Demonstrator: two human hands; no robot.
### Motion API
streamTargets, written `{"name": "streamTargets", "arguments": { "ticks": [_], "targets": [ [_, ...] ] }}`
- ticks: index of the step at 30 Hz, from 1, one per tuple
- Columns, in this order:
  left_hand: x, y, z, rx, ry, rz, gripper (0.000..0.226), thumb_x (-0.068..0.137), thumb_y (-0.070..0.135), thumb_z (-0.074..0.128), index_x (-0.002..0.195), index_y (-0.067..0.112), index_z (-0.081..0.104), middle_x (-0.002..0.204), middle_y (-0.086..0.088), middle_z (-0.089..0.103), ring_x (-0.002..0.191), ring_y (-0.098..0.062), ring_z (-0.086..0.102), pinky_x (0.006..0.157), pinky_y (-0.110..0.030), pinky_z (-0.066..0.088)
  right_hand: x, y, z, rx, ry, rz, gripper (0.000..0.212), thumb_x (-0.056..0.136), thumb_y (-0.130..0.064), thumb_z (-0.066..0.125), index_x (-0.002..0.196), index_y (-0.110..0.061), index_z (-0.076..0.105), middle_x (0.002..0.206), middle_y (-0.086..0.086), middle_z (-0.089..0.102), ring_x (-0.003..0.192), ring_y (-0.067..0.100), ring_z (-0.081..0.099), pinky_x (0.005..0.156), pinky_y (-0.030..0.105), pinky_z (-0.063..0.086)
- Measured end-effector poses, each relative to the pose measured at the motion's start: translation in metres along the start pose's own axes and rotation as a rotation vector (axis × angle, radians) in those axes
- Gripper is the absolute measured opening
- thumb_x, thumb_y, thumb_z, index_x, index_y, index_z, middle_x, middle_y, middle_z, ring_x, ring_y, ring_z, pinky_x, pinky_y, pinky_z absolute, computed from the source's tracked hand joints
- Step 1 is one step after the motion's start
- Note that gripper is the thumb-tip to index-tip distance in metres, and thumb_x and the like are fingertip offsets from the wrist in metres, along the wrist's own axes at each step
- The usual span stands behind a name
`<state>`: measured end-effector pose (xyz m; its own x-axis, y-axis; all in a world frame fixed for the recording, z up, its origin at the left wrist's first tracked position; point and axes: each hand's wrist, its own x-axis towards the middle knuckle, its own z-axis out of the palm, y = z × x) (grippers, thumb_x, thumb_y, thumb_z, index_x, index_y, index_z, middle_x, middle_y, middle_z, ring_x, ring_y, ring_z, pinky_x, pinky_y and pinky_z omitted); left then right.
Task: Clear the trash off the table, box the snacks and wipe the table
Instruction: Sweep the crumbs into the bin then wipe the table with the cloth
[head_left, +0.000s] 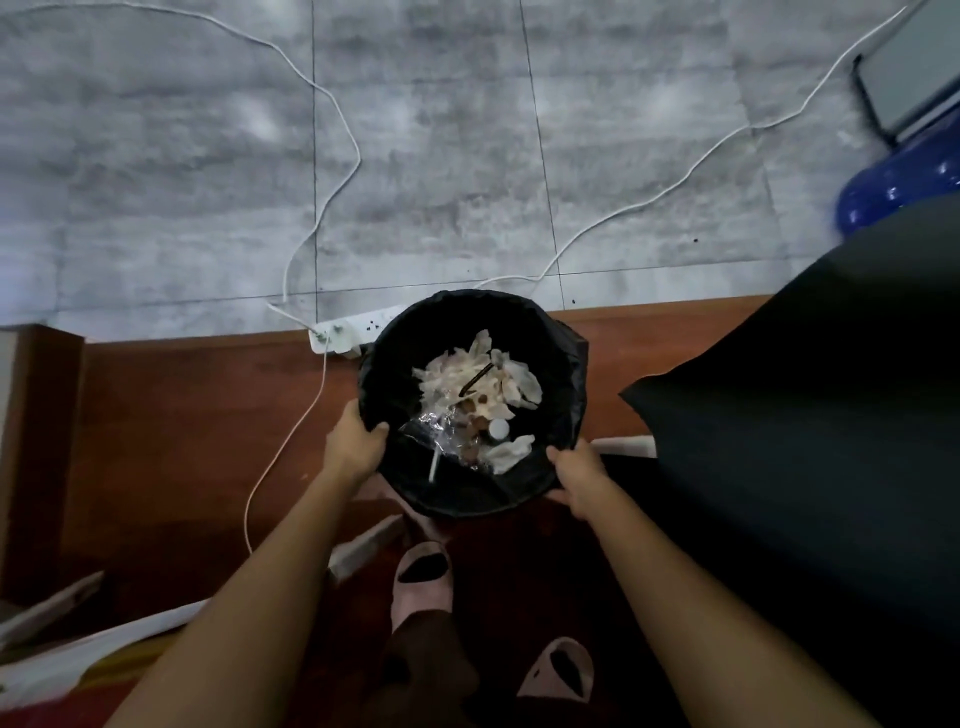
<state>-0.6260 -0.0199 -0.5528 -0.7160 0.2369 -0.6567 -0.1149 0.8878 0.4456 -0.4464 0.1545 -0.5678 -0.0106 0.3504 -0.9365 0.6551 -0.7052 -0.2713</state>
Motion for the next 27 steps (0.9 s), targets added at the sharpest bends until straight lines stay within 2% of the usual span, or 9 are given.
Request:
{"name": "streamTargets", "arguments": {
  "ticks": [2,4,6,8,11,16,20,23,27],
  "targets": [
    [-0.012,0.004,0.001,0.017,-0.019,-0.006,0.043,0.091,0.016,0.053,0.131,0.006,0.039,0.129,-0.023,0.054,0.119,-0.04,0.05,0.093,-0.037,0.039,-0.005,0.002,0.002,-0.07,0.036,-0.054,0.041,0.1,-0.014,0.046,0.139,-0.014,0.036,0.139,0.008,0.045,0.124,0.035,0.048,0.097,0.048,0.046],
    [-0.033,0.014,-0.004,0.11,-0.042,0.047,0.05,0.091,0.015,0.051,0.136,0.004,0.032,0.137,-0.024,0.046,0.125,-0.042,0.044,0.097,-0.039,0.037,-0.025,-0.001,0.003,-0.307,0.118,-0.174,0.053,0.098,-0.021,0.049,0.145,-0.009,0.029,0.145,0.013,0.04,0.128,0.036,0.044,0.103,0.046,0.042],
    [-0.058,0.029,-0.016,0.301,-0.05,0.167,0.061,0.095,0.018,0.046,0.146,0.002,0.016,0.153,-0.021,0.023,0.14,-0.036,0.026,0.11,-0.044,0.028,-0.057,-0.011,0.002,-0.62,0.143,-0.368,0.064,0.098,-0.028,0.046,0.151,-0.009,0.016,0.156,0.012,0.024,0.139,0.034,0.028,0.111,0.046,0.032],
    [-0.089,0.054,-0.037,0.491,-0.024,0.298,0.064,0.098,0.022,0.038,0.15,0.004,0.006,0.158,-0.015,0.007,0.146,-0.029,0.011,0.116,-0.046,0.017,-0.106,-0.031,-0.002,-0.914,0.152,-0.598,0.064,0.1,-0.031,0.039,0.153,-0.012,0.008,0.161,0.005,0.005,0.147,0.029,0.006,0.117,0.048,0.018],
    [-0.14,0.099,-0.075,0.638,0.026,0.448,0.062,0.099,0.026,0.033,0.15,0.005,0.005,0.159,-0.012,0.006,0.147,-0.026,0.006,0.118,-0.045,0.012,-0.185,-0.067,-0.009,-1.131,0.157,-0.821,0.06,0.101,-0.033,0.032,0.152,-0.014,0.008,0.161,0.002,0.002,0.148,0.025,-0.002,0.117,0.049,0.012],
    [-0.235,0.177,-0.141,0.736,0.076,0.539,0.06,0.1,0.025,0.028,0.15,0.005,0.002,0.159,-0.012,0.001,0.147,-0.026,0.001,0.119,-0.043,0.006,-0.314,-0.106,-0.041,-1.173,0.23,-0.894,0.061,0.1,-0.034,0.032,0.152,-0.011,0.01,0.161,0.004,0.005,0.148,0.024,0.0,0.117,0.048,0.012],
    [-0.318,0.228,-0.174,0.724,0.172,0.668,0.058,0.1,0.022,0.029,0.15,0.006,0.005,0.159,-0.012,0.004,0.147,-0.026,0.004,0.118,-0.043,0.007,-0.407,-0.108,-0.094,-1.095,0.349,-1.0,0.058,0.1,-0.029,0.034,0.152,-0.011,0.015,0.161,0.004,0.009,0.148,0.024,0.002,0.117,0.046,0.01],
    [-0.372,0.262,-0.175,0.708,0.252,0.795,0.057,0.1,0.021,0.03,0.15,0.006,0.007,0.159,-0.013,0.007,0.147,-0.026,0.006,0.118,-0.043,0.009,-0.455,-0.102,-0.142,-0.977,0.476,-1.05,0.054,0.099,-0.026,0.035,0.15,-0.012,0.021,0.16,0.003,0.013,0.148,0.023,0.005,0.117,0.047,0.011],
    [-0.44,0.297,-0.145,0.733,0.226,1.027,0.057,0.101,0.024,0.029,0.151,0.007,0.008,0.159,-0.012,0.008,0.147,-0.025,0.007,0.118,-0.042,0.008,-0.488,-0.068,-0.222,-0.885,0.64,-1.008,0.055,0.098,-0.028,0.037,0.15,-0.013,0.024,0.159,0.003,0.018,0.147,0.022,0.009,0.115,0.05,0.012]
  ]
}}
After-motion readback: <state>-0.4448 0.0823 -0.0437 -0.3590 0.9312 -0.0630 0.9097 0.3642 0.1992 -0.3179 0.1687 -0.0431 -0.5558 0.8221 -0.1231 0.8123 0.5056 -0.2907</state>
